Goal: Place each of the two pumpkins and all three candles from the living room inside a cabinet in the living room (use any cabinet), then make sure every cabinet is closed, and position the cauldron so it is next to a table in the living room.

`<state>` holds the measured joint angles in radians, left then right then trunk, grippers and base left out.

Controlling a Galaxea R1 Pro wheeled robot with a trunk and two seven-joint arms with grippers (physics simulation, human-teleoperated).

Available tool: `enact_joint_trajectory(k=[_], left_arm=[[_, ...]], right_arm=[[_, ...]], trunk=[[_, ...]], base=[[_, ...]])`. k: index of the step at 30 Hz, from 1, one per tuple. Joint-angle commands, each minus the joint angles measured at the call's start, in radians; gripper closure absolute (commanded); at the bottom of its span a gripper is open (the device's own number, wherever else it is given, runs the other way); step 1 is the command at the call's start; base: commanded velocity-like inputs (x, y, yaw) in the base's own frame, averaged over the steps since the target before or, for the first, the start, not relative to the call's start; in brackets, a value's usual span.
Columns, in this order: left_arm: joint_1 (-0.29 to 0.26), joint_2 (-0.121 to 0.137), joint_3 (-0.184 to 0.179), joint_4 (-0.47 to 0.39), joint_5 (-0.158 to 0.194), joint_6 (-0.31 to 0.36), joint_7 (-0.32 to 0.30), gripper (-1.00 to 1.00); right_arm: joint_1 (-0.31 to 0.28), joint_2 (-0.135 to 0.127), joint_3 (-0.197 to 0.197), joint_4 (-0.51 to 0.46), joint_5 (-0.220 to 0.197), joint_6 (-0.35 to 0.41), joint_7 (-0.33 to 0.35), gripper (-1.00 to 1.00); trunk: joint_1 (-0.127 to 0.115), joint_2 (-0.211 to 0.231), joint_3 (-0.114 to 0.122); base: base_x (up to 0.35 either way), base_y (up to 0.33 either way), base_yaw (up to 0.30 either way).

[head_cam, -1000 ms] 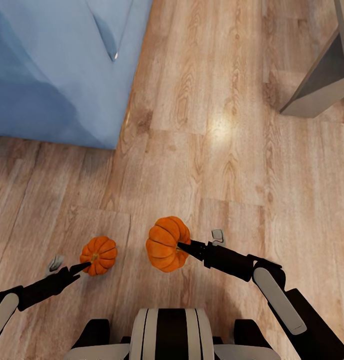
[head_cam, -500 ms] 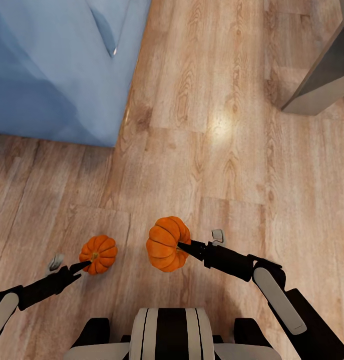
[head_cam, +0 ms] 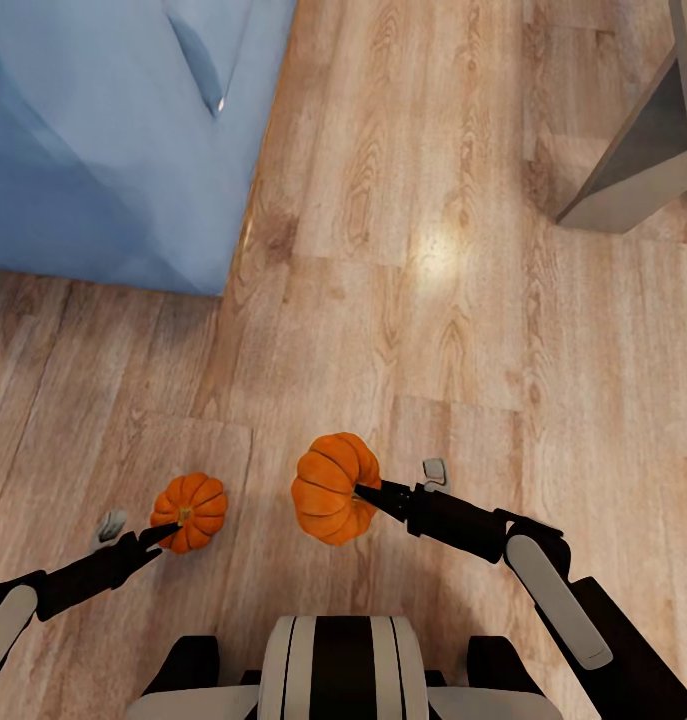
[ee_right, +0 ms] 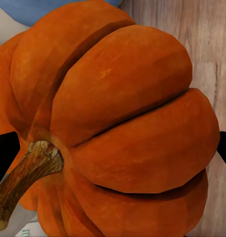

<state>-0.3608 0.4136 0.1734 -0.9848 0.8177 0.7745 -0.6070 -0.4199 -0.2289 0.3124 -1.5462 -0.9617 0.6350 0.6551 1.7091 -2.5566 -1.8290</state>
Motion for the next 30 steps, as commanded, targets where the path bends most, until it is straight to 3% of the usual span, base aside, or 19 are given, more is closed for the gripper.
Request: enact_joint_trajectory(k=[1,23,30], left_arm=[[0.0,-0.001,0.004,0.002,-0.034,-0.011,0.001,-1.0],[0.0,-0.001,0.009,-0.006,-0.033,-0.035,0.0,-1.0],[0.0,-0.002,0.009,-0.006,-0.034,-0.035,0.0,-1.0]], right_arm=[[0.0,0.0,0.0,0.0,-0.011,0.008,-0.003,1.0],[0.0,0.0,0.0,0.0,-0.011,0.008,-0.003,1.0],[0.0,0.0,0.0,0.0,-0.011,0.008,-0.003,1.0]], trunk=[[0.0,0.0,0.0],[0.0,0.0,0.0],[0.0,0.0,0.0]], base=[[0.072,0.0,0.0],[0.026,0.0,0.0],[0.001,-0.12,0.0]])
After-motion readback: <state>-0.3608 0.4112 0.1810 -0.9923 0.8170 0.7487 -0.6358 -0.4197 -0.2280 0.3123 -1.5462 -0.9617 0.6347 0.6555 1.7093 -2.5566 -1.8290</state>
